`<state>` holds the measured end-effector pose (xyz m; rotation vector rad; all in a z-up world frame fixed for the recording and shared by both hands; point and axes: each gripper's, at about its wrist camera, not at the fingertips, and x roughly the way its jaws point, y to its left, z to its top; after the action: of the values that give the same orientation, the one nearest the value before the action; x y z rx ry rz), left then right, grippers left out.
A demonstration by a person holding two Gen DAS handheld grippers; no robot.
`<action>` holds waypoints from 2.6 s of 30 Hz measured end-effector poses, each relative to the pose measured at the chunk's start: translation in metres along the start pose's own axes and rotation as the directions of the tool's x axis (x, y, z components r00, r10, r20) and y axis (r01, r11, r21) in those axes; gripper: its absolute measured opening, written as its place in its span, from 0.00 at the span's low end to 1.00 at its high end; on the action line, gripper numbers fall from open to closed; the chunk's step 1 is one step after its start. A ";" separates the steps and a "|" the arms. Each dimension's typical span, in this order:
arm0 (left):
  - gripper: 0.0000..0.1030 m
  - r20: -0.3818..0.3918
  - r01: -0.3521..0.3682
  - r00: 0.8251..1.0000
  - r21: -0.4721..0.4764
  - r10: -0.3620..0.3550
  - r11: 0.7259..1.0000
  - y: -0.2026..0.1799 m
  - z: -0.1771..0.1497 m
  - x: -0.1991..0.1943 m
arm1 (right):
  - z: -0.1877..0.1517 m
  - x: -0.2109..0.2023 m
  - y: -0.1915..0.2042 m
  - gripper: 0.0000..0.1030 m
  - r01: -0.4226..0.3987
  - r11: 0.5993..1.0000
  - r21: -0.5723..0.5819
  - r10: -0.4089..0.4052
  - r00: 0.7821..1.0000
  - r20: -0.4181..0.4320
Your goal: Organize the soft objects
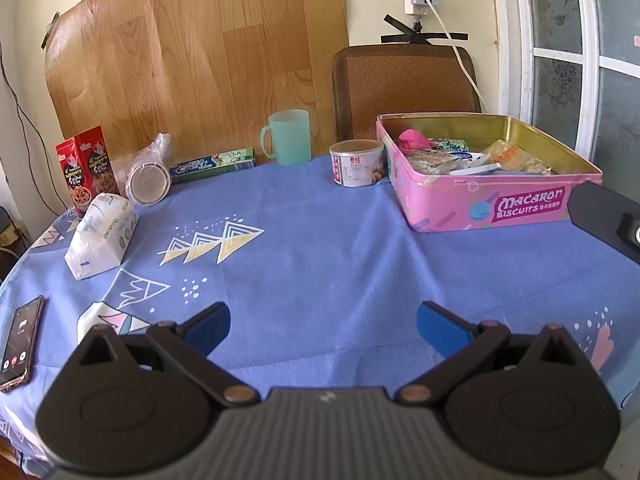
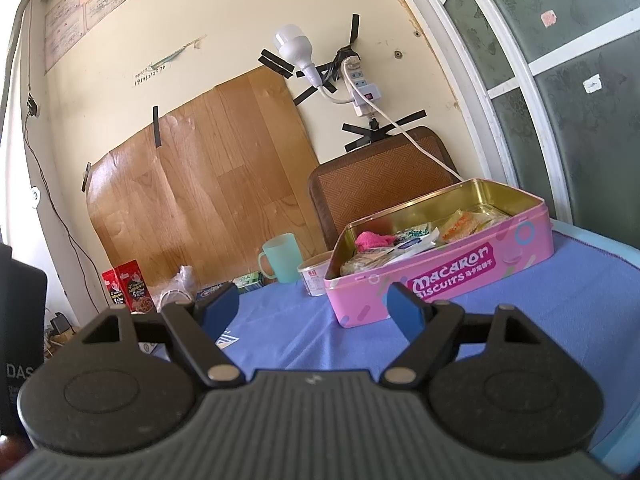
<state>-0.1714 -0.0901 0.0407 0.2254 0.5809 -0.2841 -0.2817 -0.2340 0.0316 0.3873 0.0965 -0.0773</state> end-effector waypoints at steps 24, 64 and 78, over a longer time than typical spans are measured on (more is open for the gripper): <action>1.00 -0.101 0.042 0.994 -0.030 -0.045 0.999 0.011 0.006 0.058 | 0.002 0.046 -0.003 0.81 0.071 0.996 -0.053 -0.074 0.996 -0.058; 1.00 -0.142 0.104 0.985 0.000 -0.103 0.995 0.014 0.043 0.130 | 0.005 0.100 -0.003 0.79 0.170 0.979 -0.113 -0.179 0.981 -0.072; 1.00 -0.144 0.100 0.985 0.027 -0.095 0.995 0.003 0.043 0.127 | 0.003 0.098 -0.012 0.79 0.174 0.982 -0.079 -0.180 0.980 -0.080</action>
<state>-0.0475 -0.1245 0.0038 0.2519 0.7300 -0.3751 -0.1857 -0.2517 0.0191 0.3100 0.2194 -0.2321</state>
